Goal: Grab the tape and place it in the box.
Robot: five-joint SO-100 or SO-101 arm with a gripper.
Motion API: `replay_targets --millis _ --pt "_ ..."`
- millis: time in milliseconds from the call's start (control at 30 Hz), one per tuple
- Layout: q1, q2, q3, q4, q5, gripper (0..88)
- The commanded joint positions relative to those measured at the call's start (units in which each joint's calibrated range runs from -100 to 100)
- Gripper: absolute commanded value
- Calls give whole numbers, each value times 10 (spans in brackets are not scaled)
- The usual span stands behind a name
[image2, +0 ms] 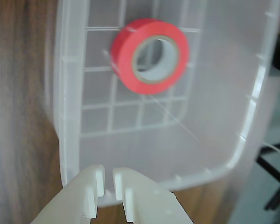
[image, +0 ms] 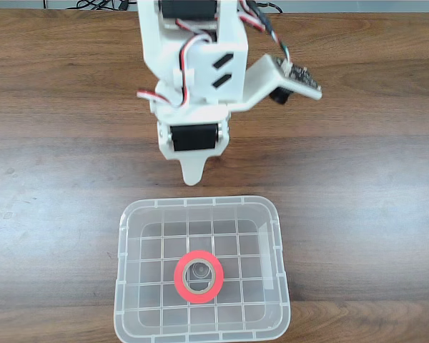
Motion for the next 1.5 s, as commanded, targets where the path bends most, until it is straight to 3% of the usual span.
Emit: replay_targets --millis 0,500,1000,1467 --pt "0 -187 38 16 -2 12" --pt "-10 -578 691 -1 -4 13" --pt "-11 -851 1254 -330 -1 12" --pt "-14 -1155 1509 -367 -41 12"
